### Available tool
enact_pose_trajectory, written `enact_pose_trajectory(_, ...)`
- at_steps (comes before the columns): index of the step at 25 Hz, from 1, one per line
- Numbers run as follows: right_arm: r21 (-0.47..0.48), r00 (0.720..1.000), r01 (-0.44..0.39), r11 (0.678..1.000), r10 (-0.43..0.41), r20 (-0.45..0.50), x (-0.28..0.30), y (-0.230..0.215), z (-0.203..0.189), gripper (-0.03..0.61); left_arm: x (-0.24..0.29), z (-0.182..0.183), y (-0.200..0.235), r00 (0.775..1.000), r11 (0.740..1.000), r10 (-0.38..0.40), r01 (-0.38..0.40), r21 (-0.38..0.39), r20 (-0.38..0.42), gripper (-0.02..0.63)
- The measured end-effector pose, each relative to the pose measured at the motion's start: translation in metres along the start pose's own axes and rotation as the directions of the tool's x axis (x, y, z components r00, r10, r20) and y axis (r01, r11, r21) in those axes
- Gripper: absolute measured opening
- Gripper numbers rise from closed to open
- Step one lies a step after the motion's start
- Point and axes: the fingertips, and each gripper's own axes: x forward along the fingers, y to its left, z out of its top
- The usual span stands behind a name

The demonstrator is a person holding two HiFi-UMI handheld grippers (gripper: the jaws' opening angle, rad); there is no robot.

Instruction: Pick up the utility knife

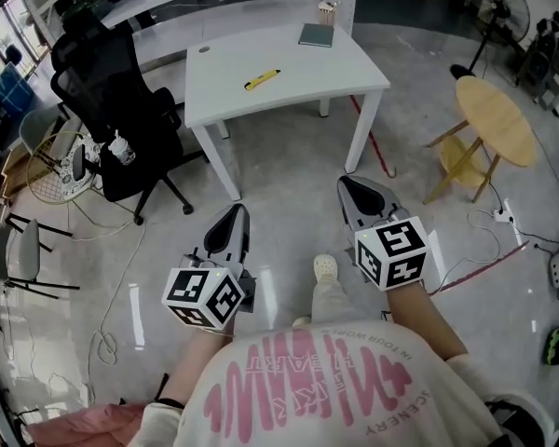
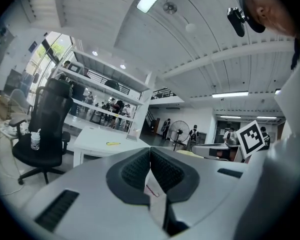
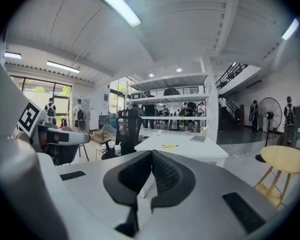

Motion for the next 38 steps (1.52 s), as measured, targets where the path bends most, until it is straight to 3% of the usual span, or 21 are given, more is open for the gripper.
enact_pose_trajectory(11,0.041,0.999,-0.043,0.998,0.043,0.007,0.081,-0.055,0.008,0.015,0.067,0.011,0.039,0.996,0.996,0.083,-0.083,-0.021,0.019,0.023)
enact_pose_trajectory(28,-0.006,0.991,-0.124,0.992,0.124,0.052,0.202,-0.161,0.079,0.015,0.213,0.074,0.069,0.984,0.989,0.145,-0.143,-0.029,0.1,0.023)
enact_pose_trajectory(38,-0.021,0.985,-0.162,0.987,0.163,0.06,0.27,-0.214,0.095,0.015,0.286,0.094,0.092,0.972,0.982,0.189,-0.187,-0.03,0.143,0.024)
